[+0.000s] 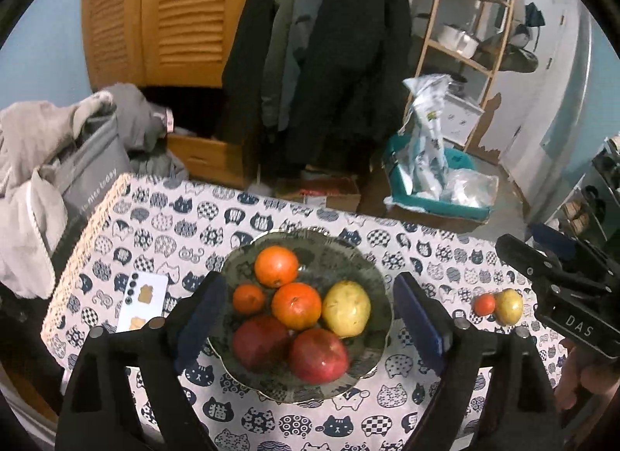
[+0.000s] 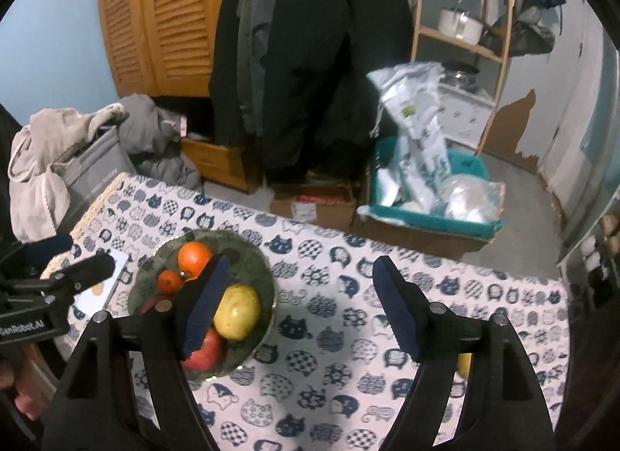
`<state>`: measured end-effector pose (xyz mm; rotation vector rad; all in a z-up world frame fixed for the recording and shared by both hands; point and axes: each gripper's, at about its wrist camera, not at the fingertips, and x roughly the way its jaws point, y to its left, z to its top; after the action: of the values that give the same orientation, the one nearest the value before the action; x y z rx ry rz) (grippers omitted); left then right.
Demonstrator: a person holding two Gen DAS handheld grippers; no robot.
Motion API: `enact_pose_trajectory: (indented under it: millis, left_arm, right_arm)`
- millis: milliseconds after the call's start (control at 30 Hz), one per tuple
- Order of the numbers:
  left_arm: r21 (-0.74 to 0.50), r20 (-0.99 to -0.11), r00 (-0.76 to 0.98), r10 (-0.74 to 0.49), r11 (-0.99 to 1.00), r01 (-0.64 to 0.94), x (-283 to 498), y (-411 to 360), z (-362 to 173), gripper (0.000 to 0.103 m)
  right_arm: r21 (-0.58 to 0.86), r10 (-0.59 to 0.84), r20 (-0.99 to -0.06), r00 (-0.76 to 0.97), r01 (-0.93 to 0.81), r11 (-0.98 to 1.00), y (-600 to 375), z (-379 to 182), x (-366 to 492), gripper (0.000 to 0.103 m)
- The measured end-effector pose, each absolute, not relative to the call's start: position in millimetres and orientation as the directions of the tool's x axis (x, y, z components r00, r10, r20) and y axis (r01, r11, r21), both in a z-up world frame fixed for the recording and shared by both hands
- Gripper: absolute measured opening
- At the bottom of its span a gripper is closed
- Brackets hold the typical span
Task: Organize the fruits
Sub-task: 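Move both tools away from the bowl toward the tangerine and yellow pear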
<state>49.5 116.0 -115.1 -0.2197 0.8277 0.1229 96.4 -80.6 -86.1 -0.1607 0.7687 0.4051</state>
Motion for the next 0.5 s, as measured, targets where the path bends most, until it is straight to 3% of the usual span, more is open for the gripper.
enact_pose_trajectory:
  millis: [200, 500]
  left_arm:
    - [-0.128, -0.687, 0.726, 0.024, 0.98, -0.154, 40, 95, -88, 0.101]
    - [-0.072, -0.63, 0.776, 0.02, 0.994, -0.084, 32, 55, -58, 0.102]
  right_arm:
    - [-0.005, 0.294, -0.665, 0.687, -0.398, 0.918, -105, -66, 82, 0.08]
    - [-0.024, 0.258, -0.617, 0.744, -0.345, 0.938, -152, -44, 64, 0.084]
